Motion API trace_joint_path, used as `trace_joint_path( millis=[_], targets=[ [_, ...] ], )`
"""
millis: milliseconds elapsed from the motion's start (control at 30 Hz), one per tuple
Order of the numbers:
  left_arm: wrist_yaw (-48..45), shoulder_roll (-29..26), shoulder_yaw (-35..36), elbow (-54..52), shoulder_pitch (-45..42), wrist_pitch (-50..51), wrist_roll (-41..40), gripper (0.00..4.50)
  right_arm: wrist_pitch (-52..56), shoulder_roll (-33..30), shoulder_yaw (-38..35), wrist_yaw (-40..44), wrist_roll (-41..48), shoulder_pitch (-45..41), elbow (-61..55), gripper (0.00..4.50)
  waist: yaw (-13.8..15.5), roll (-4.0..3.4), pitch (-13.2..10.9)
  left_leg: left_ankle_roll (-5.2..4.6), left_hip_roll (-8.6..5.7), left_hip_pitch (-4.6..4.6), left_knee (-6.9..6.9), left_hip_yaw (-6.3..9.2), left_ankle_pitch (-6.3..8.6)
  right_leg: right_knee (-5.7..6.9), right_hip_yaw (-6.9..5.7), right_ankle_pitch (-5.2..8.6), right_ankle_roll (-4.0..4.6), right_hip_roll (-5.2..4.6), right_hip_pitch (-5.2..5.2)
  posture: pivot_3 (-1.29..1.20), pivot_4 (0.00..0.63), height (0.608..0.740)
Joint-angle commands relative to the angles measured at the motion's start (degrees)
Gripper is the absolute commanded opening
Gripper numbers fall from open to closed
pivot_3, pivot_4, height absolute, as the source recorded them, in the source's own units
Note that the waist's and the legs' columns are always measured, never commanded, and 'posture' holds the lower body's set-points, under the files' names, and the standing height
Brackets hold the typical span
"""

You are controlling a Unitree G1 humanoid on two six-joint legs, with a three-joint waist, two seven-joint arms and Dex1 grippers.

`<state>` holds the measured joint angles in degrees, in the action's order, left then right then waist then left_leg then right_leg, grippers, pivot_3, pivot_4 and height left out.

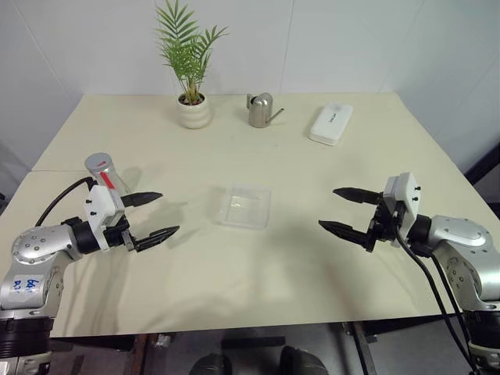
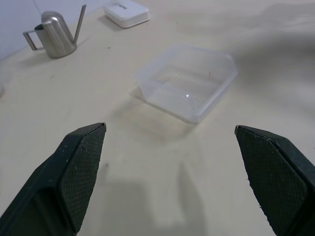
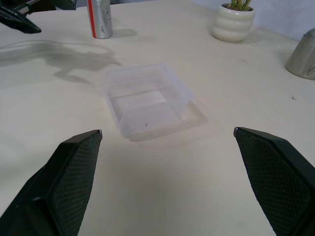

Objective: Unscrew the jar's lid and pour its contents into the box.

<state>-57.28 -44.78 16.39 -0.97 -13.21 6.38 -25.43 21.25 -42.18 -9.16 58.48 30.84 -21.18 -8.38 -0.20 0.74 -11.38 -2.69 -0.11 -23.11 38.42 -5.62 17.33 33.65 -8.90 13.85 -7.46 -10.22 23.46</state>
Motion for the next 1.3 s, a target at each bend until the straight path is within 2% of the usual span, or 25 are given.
trace_joint_path(
  millis=[33,200,367,467,600,800,933,1067,1300],
  targets=[
    [1.9,0.3,3.2,-3.6,2.2,-0.6,-0.9,4.48,-2.2,0.5,0.2,1.6,0.0,-2.2,1.1,4.5,0.0,0.0,0.0,0.0,0.0,0.0,0.0,0.01,0.0,0.0,-0.01,0.0,0.0,0.0,0.0,0.0,0.15,0.74],
    [9.3,3.5,7.0,-7.7,8.0,0.2,0.0,4.48,-3.1,2.0,2.1,3.0,-0.1,-4.8,2.6,4.5,0.0,0.0,0.0,0.0,0.0,0.0,0.0,0.02,0.0,-0.01,-0.01,0.0,0.0,-0.01,-0.01,0.0,0.15,0.74],
    [30.0,13.8,10.6,-12.4,12.7,1.5,7.2,4.48,-2.7,6.7,4.9,2.8,1.0,-12.1,3.7,4.5,-0.1,0.0,0.0,0.0,0.0,0.03,0.05,0.02,-0.01,0.07,0.01,-0.01,0.0,-0.04,-0.03,0.0,0.15,0.74],
    [38.4,18.5,11.1,-13.2,11.9,2.9,9.2,4.48,-2.1,10.1,6.1,1.2,0.7,-15.9,4.4,4.5,0.3,0.09,0.1,0.05,0.02,0.02,0.09,0.14,-0.05,0.16,-0.03,-0.01,0.02,-0.03,-0.03,0.0,0.15,0.74],
    [50.6,24.8,10.2,-9.4,6.5,3.0,13.8,4.48,-2.5,16.5,10.1,-1.5,-1.4,-21.0,6.1,4.5,0.3,0.1,0.1,0.02,-0.05,0.0,0.24,0.2,-0.07,0.25,-0.03,-0.04,0.05,-0.11,-0.06,0.0,0.15,0.74],
    [55.8,26.0,6.9,-1.6,-1.5,1.1,17.7,4.48,-3.7,23.7,13.1,-6.0,-3.6,-22.1,6.5,4.5,0.2,0.22,0.1,0.01,-0.07,-0.07,0.29,0.2,-0.04,0.28,-0.06,-0.05,0.06,-0.1,-0.02,0.0,0.15,0.74],
    [60.2,26.8,5.9,2.2,-6.1,-0.2,20.1,4.48,-3.6,25.8,14.2,-6.5,-4.3,-21.8,6.4,4.5,0.1,0.22,0.1,0.02,-0.07,-0.08,0.28,0.2,-0.04,0.29,-0.08,-0.05,0.06,-0.08,0.01,0.0,0.15,0.74],
    [66.4,27.9,6.2,6.3,-9.5,-0.7,22.2,4.48,-3.3,25.4,14.7,-5.5,-4.7,-21.1,6.7,4.5,0.0,0.23,0.1,0.0,-0.07,-0.08,0.24,0.2,-0.03,0.27,-0.11,-0.05,0.06,-0.06,0.02,0.0,0.15,0.74],
    [69.3,27.4,6.2,14.0,-14.3,-3.8,22.1,4.48,-2.6,24.8,14.6,-5.3,-5.1,-20.4,5.7,4.5,0.0,0.23,0.1,0.0,-0.05,-0.08,0.26,0.18,-0.03,0.24,-0.12,-0.05,0.06,-0.05,0.01,0.0,0.15,0.74]
  ],
)
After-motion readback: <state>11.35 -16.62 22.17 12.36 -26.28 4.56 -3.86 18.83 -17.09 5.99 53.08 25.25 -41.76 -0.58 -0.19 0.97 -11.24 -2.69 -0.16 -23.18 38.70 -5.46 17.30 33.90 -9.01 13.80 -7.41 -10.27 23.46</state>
